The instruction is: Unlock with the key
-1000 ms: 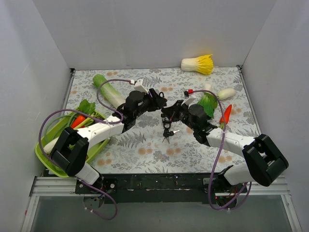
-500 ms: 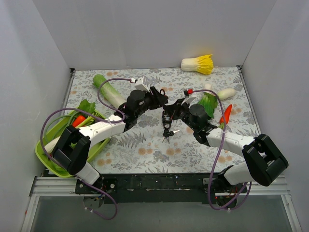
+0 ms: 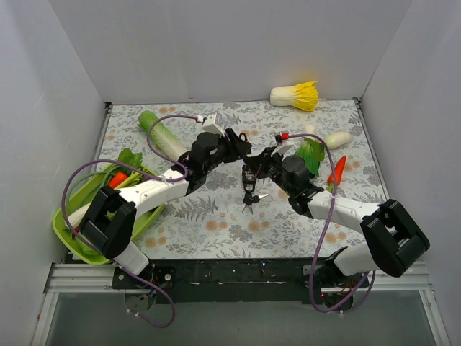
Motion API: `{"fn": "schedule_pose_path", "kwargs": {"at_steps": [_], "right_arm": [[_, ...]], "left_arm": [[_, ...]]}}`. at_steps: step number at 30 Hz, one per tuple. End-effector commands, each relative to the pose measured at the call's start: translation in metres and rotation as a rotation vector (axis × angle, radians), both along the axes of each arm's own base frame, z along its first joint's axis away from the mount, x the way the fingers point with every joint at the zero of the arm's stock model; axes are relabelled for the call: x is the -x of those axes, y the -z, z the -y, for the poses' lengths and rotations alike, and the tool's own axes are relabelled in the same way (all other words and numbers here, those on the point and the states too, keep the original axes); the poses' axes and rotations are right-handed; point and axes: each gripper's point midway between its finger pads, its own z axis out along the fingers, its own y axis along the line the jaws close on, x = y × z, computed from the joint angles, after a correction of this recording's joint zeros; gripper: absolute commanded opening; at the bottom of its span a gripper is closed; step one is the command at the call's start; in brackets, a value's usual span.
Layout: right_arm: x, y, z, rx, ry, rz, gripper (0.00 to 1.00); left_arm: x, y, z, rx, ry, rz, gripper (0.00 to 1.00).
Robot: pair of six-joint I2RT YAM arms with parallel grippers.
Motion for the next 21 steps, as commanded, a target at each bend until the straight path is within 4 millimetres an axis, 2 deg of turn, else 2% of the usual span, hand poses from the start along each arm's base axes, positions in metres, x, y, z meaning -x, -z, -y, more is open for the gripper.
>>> {"fn": "schedule_pose_path", "kwargs": {"at_steps": [1,2,7,12,15,21], "right_arm": [[-0.029,-0.116,0.047,-0.255,0.236,0.282,0.01],[-0.027,-0.109,0.049,-0.249,0.241,0.275,0.01],[-0.02,-0.109,0.048,-0.241,0.214,0.27,0.01],[-0.008,-0.1,0.051,-0.303,0.191,0.233,0.01],[-0.004,-0.105,0.054,-0.31,0.188,0.23,0.01],[0.009,-0.129,0.062,-0.362,0.177,0.258,0.01]], "left_arm": [[0.074,0.051,0.019,-0.149,0.26,-0.199,0.0],[0.072,0.049,0.02,-0.154,0.263,-0.19,0.0],[0.077,0.047,0.022,-0.153,0.295,-0.182,0.0],[0.09,0.022,0.032,-0.065,0.396,-0.106,0.0],[0.098,0.007,0.034,-0.023,0.445,-0.059,0.0],[0.12,-0.032,0.039,0.056,0.566,0.048,0.0]]}}
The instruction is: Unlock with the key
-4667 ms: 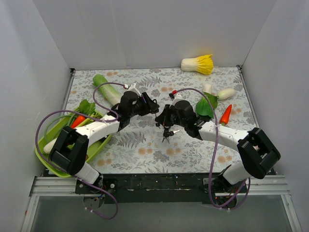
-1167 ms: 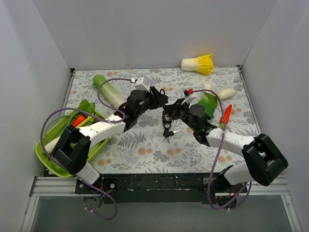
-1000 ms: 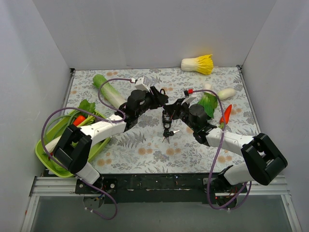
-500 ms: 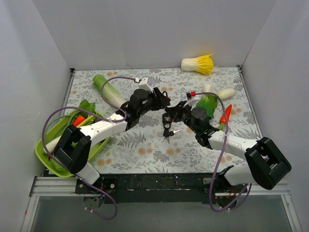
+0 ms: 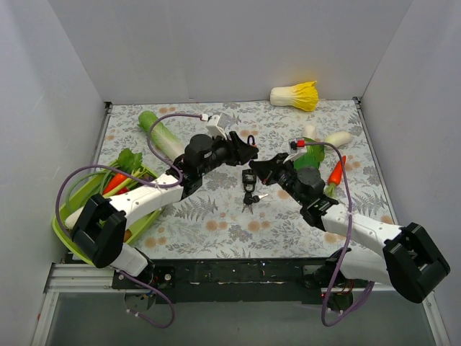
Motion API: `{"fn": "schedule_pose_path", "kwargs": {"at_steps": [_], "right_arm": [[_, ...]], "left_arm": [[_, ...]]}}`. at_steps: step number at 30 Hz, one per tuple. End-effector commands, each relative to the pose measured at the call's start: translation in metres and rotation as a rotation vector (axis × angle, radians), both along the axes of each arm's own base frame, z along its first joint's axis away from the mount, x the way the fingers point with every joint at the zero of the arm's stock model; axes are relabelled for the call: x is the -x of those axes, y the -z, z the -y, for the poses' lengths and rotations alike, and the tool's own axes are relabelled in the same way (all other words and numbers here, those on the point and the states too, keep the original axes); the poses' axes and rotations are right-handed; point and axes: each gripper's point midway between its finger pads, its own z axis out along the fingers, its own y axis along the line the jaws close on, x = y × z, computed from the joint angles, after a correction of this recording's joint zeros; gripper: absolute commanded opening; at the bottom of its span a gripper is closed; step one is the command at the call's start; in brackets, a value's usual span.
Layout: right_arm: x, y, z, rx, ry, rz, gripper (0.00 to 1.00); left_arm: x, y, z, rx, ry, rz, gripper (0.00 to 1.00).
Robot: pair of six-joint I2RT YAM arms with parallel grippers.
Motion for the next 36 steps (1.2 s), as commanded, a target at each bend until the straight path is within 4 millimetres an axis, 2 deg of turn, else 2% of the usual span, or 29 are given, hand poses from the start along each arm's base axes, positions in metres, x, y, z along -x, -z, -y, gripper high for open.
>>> {"fn": "schedule_pose_path", "kwargs": {"at_steps": [1,5,12,15,21,24,25,26,27,28,29,30,31,33,35,36], "right_arm": [[-0.022,-0.118,0.047,-0.267,0.214,0.261,0.01],[-0.012,-0.131,0.055,-0.309,0.212,0.285,0.01],[0.006,-0.159,0.064,-0.364,0.194,0.344,0.01],[0.008,-0.164,0.066,-0.352,0.2,0.355,0.01],[0.006,-0.159,0.066,-0.304,0.209,0.356,0.01],[0.005,-0.158,0.06,-0.248,0.183,0.368,0.01],[0.005,-0.166,0.059,-0.238,0.176,0.382,0.02],[0.004,-0.167,0.057,-0.215,0.168,0.386,0.08],[0.004,-0.161,0.051,-0.157,0.142,0.378,0.2],[0.004,-0.162,0.048,-0.132,0.129,0.381,0.28],[0.005,-0.171,0.047,-0.121,0.118,0.396,0.36],[0.007,-0.17,0.044,-0.101,0.094,0.397,0.48],[0.008,-0.165,0.042,-0.063,0.085,0.392,0.53],[0.011,-0.168,0.042,-0.036,0.071,0.401,0.64],[0.01,-0.162,0.045,0.017,0.078,0.385,0.67],[0.012,-0.172,0.049,0.019,0.09,0.398,0.68]], "left_arm": [[0.085,-0.008,0.02,0.021,0.367,-0.02,0.0],[0.1,-0.027,0.022,0.068,0.457,0.041,0.0],[0.121,-0.045,0.023,0.12,0.571,0.096,0.0],[0.12,-0.044,0.023,0.111,0.561,0.094,0.0],[0.112,-0.038,0.023,0.09,0.523,0.076,0.0],[0.1,-0.031,0.021,0.058,0.458,0.052,0.0],[0.093,-0.028,0.02,0.043,0.423,0.04,0.0],[0.086,-0.019,0.018,0.015,0.394,0.0,0.0],[0.076,-0.015,0.014,0.008,0.366,-0.017,0.0],[0.072,-0.013,0.011,0.005,0.358,-0.031,0.0],[0.068,-0.011,0.01,0.01,0.355,-0.042,0.0],[0.062,-0.012,0.005,0.022,0.344,-0.053,0.0],[0.061,-0.013,0.004,0.027,0.348,-0.054,0.0],[0.056,-0.016,-0.001,0.027,0.334,-0.044,0.0],[0.053,-0.018,-0.004,0.013,0.325,-0.027,0.0],[0.051,-0.022,-0.006,0.013,0.318,-0.013,0.0]]}}
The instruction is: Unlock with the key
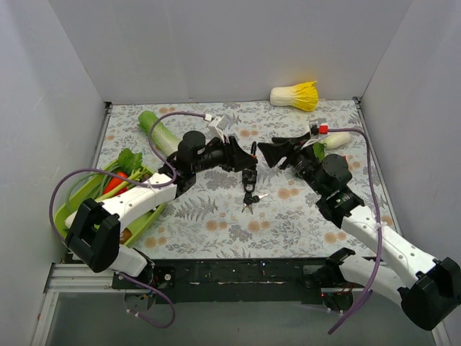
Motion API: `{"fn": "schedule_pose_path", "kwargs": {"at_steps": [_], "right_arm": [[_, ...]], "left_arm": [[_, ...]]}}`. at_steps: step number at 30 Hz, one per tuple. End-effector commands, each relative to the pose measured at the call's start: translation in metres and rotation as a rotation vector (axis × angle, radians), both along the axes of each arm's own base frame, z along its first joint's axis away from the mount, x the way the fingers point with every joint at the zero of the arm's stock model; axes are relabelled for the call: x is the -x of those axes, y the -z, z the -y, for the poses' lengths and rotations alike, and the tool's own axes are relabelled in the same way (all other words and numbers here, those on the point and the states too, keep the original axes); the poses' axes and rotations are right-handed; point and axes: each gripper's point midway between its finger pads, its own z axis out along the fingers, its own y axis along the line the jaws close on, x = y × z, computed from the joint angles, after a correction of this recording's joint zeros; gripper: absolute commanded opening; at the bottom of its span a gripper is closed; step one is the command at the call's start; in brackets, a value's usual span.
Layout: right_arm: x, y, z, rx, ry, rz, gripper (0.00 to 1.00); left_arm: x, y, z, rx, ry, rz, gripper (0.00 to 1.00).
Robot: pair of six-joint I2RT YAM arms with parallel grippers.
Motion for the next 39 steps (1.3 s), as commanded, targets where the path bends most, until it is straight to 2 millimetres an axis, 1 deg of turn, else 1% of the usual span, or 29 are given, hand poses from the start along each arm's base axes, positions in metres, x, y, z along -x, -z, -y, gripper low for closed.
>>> {"fn": "schedule_pose_path", "kwargs": {"at_steps": [1,2,3,4,5,6,7,8,9,10,11,12,14,15,17,18,19,20,22,25,27,31,34,39], "right_arm": [[0.001,-0.072,0.024,-0.018,0.092,0.176,0.69],[0.002,-0.07,0.026,0.009,0.096,0.17,0.69],[0.007,-0.081,0.028,0.002,0.094,0.187,0.72],[0.009,-0.085,0.03,0.007,0.092,0.192,0.73],[0.01,-0.082,0.03,0.033,0.084,0.173,0.74],[0.015,-0.086,0.028,0.042,0.06,0.176,0.75],[0.022,-0.1,0.023,0.044,0.018,0.2,0.76],[0.027,-0.102,0.02,0.059,-0.016,0.202,0.77],[0.035,-0.094,0.009,0.101,-0.098,0.19,0.79],[0.042,-0.106,0.006,0.106,-0.143,0.215,0.8],[0.049,-0.105,0.0,0.125,-0.2,0.227,0.8],[0.065,-0.1,-0.014,0.155,-0.331,0.244,0.8],[0.078,-0.102,-0.022,0.158,-0.429,0.26,0.8],[0.087,-0.097,-0.029,0.164,-0.508,0.26,0.8],[0.097,-0.097,-0.033,0.161,-0.574,0.257,0.8],[0.103,-0.093,-0.037,0.162,-0.63,0.247,0.81],[0.107,-0.091,-0.038,0.157,-0.655,0.23,0.81],[0.109,-0.089,-0.039,0.158,-0.677,0.215,0.81],[0.112,-0.075,-0.042,0.171,-0.722,0.159,0.82],[0.113,-0.059,-0.043,0.186,-0.743,0.111,0.82],[0.116,-0.048,-0.043,0.194,-0.761,0.079,0.82],[0.11,-0.028,-0.044,0.22,-0.751,0.019,0.82],[0.108,-0.018,-0.045,0.23,-0.75,0.0,0.82],[0.109,-0.007,-0.046,0.234,-0.768,-0.032,0.82]], "left_arm": [[0.017,0.003,-0.003,-0.041,0.086,-0.01,0.0],[0.017,0.003,-0.005,-0.048,0.089,-0.002,0.0],[0.016,-0.001,-0.006,-0.049,0.094,0.015,0.0],[0.019,-0.005,-0.005,-0.049,0.109,0.033,0.0],[0.024,-0.006,-0.005,-0.059,0.145,0.058,0.0],[0.027,-0.008,-0.005,-0.06,0.163,0.074,0.0],[0.032,-0.01,-0.007,-0.059,0.181,0.091,0.0],[0.041,-0.011,-0.007,-0.058,0.227,0.115,0.0],[0.047,-0.012,-0.009,-0.057,0.249,0.132,0.0],[0.055,-0.01,-0.01,-0.057,0.282,0.139,0.0],[0.063,-0.014,-0.012,-0.051,0.31,0.156,0.0],[0.076,-0.014,-0.014,-0.042,0.378,0.17,0.0],[0.089,-0.011,-0.02,-0.036,0.429,0.166,0.0],[0.104,-0.011,-0.023,-0.021,0.501,0.159,0.0],[0.115,-0.004,-0.03,-0.021,0.553,0.128,0.0],[0.119,-0.002,-0.033,-0.019,0.574,0.119,0.0],[0.127,-0.001,-0.036,-0.011,0.613,0.11,0.0],[0.131,-0.001,-0.039,-0.004,0.629,0.109,0.0],[0.143,-0.001,-0.044,0.018,0.684,0.086,0.0],[0.146,-0.008,-0.046,0.048,0.726,0.093,0.0],[0.145,-0.007,-0.048,0.051,0.732,0.082,0.0],[0.146,-0.01,-0.05,0.059,0.737,0.089,0.0],[0.143,-0.01,-0.05,0.055,0.721,0.093,0.0],[0.143,-0.009,-0.051,0.06,0.724,0.083,0.0]]}}
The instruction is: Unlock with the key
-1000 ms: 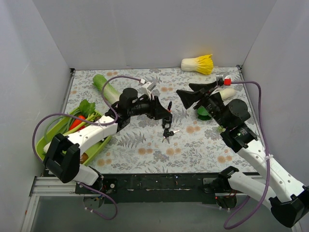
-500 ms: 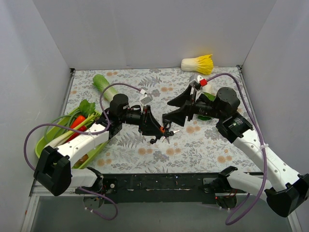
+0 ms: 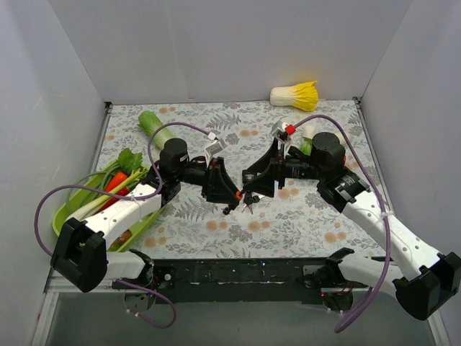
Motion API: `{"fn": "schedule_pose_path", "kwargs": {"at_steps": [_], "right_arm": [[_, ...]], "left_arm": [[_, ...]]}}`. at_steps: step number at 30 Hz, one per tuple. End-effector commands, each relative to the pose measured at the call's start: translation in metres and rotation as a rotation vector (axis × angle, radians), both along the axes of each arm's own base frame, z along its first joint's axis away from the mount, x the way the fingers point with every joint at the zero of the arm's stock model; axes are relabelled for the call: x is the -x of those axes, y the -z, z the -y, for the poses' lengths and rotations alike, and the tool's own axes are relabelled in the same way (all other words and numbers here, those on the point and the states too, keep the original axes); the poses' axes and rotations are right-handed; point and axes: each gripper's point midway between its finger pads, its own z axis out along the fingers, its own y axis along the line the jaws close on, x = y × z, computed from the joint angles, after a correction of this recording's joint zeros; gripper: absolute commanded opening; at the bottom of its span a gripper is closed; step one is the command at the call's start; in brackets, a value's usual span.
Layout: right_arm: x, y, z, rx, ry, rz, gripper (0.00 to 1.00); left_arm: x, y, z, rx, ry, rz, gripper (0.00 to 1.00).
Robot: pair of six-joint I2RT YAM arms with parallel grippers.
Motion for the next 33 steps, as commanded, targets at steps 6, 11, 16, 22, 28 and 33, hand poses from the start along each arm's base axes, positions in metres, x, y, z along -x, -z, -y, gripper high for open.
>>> {"fn": "schedule_pose_path", "kwargs": {"at_steps": [6,11,16,22,28,33], "right_arm": [[0.016,0.014,-0.002,-0.027,-0.083,-0.054,0.77],[0.027,0.014,-0.005,-0.069,-0.137,-0.068,0.7],[0.031,0.014,-0.005,-0.077,-0.151,-0.065,0.57],[0.036,0.008,-0.001,-0.088,-0.151,-0.044,0.49],[0.039,0.007,0.002,-0.094,-0.136,-0.038,0.41],[0.041,0.006,0.004,-0.099,-0.13,-0.041,0.39]], "left_arm": [[0.0,-0.015,-0.004,0.047,-0.014,0.059,0.0],[-0.003,-0.012,-0.002,0.043,-0.02,0.04,0.0],[-0.01,-0.009,-0.002,0.031,-0.057,0.041,0.0],[-0.013,-0.007,-0.001,0.025,-0.071,0.035,0.0],[-0.022,-0.003,0.0,0.011,-0.126,0.041,0.0],[-0.037,0.002,0.002,-0.026,-0.203,0.049,0.0]]}}
